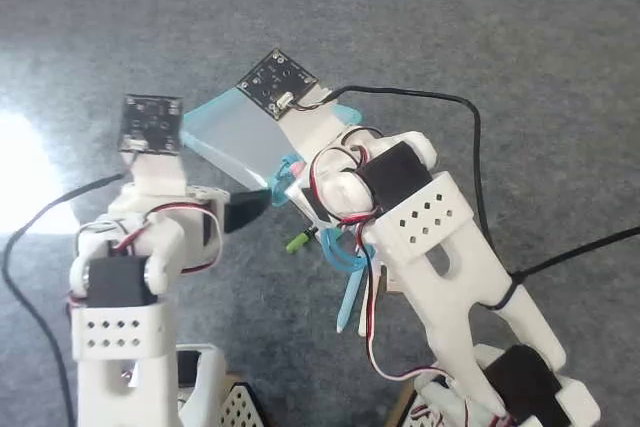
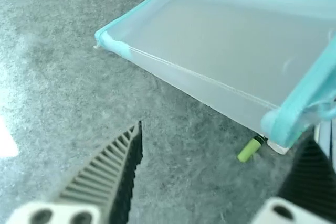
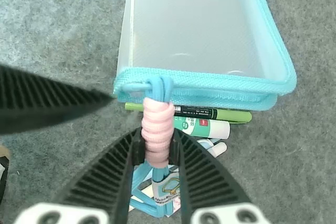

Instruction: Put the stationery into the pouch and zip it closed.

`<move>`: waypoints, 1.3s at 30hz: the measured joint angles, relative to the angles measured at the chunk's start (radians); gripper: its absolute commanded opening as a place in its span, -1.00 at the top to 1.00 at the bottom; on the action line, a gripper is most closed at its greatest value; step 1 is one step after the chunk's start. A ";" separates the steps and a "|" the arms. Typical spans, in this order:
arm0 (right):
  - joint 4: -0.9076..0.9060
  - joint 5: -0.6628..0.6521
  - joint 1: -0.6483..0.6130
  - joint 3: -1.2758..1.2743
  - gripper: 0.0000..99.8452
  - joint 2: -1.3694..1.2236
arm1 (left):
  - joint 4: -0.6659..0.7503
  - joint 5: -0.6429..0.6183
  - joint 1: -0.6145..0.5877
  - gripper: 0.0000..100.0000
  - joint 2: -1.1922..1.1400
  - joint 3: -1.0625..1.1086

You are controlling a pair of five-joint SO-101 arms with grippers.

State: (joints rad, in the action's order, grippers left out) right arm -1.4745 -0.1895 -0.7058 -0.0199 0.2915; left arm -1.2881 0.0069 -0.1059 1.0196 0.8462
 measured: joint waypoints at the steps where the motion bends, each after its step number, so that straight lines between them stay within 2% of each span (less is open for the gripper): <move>1: 0.000 0.000 0.000 0.000 0.99 0.000 | 0.000 0.000 0.018 0.18 0.000 0.009; 6: 0.000 0.000 0.000 0.002 0.99 0.000 | 0.083 0.000 0.064 0.18 0.005 0.109; 12: 0.000 0.012 0.000 0.002 0.99 0.000 | 0.153 0.000 0.069 0.22 0.005 0.127; 22: -0.012 0.015 0.000 0.005 0.99 0.000 | 0.255 0.000 0.014 0.23 0.005 0.189; 29: -0.012 0.015 0.000 0.005 0.99 0.000 | 0.333 -0.003 0.015 0.52 0.005 0.244; 39: -0.014 0.015 -0.002 0.005 0.99 0.000 | 0.364 0.029 0.020 0.76 0.017 0.256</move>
State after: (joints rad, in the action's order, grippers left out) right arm -1.4883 -0.1741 -0.7073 -0.0153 0.2915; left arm -0.9244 0.0361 -0.0859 1.0365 1.1024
